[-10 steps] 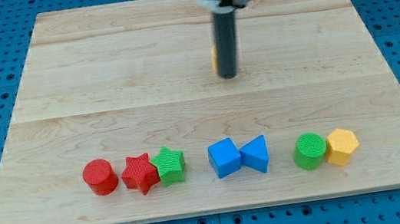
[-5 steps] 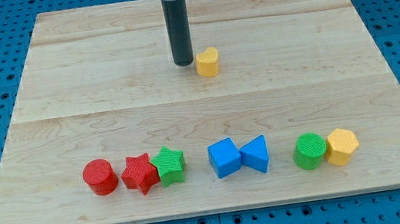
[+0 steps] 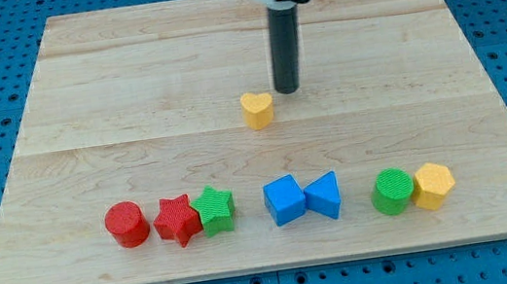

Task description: Push the yellow heart to the left side the red circle

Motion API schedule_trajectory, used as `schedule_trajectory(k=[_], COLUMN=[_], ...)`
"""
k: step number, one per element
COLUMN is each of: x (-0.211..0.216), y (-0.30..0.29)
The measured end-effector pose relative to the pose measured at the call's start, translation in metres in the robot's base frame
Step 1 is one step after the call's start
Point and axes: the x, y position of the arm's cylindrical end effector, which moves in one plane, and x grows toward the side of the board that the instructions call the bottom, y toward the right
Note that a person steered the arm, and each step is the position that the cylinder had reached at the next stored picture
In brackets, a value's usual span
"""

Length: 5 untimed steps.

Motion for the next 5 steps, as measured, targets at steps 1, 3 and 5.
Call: schedule_trajectory(k=[1, 3, 5], x=[0.027, 0.039, 0.039], y=[-0.036, -0.136, -0.214])
